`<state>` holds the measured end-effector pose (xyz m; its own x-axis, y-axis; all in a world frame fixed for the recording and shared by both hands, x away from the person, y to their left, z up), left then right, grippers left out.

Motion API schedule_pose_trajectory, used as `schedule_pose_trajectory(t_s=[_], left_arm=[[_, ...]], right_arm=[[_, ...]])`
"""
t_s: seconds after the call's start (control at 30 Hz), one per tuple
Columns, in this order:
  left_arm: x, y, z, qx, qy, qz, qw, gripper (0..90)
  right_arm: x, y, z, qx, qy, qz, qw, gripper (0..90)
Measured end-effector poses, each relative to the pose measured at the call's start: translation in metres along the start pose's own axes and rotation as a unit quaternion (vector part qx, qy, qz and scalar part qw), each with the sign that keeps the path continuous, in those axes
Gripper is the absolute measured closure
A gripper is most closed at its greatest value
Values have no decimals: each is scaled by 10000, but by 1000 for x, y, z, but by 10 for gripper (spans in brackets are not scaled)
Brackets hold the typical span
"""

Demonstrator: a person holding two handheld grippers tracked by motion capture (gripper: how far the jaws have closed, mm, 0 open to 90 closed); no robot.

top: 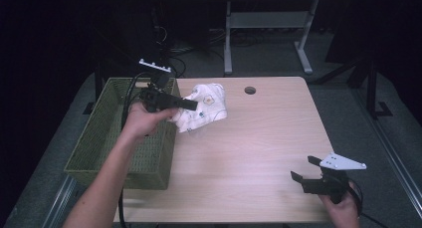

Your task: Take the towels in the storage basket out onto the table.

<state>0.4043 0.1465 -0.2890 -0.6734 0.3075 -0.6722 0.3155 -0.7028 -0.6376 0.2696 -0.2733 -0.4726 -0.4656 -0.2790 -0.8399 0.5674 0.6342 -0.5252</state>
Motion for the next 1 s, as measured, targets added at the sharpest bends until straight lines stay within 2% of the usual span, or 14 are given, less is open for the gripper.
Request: schedule_pose_trajectory(t_s=[0.3,1.0], left_arm=[[-2,19,9,116,83,-89,9999,743],[6,68,20,212,32,-335,9992,741]], right_arm=[[0,-1,0,-10,7,12,10000,139],[0,0,-1,-12,1,12,10000,139]])
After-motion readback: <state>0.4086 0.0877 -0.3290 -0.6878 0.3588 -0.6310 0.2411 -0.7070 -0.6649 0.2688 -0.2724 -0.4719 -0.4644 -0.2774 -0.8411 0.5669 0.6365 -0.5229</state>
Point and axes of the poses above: each handheld gripper's, and its own axes: y roughly forward along the jaws, x roughly out of its underside, z roughly to its right, the point moved 4 cm from there along y, roughly forward along the jaws, and after that the axes turned 9 degrees about -x, right-handed, at the moved point
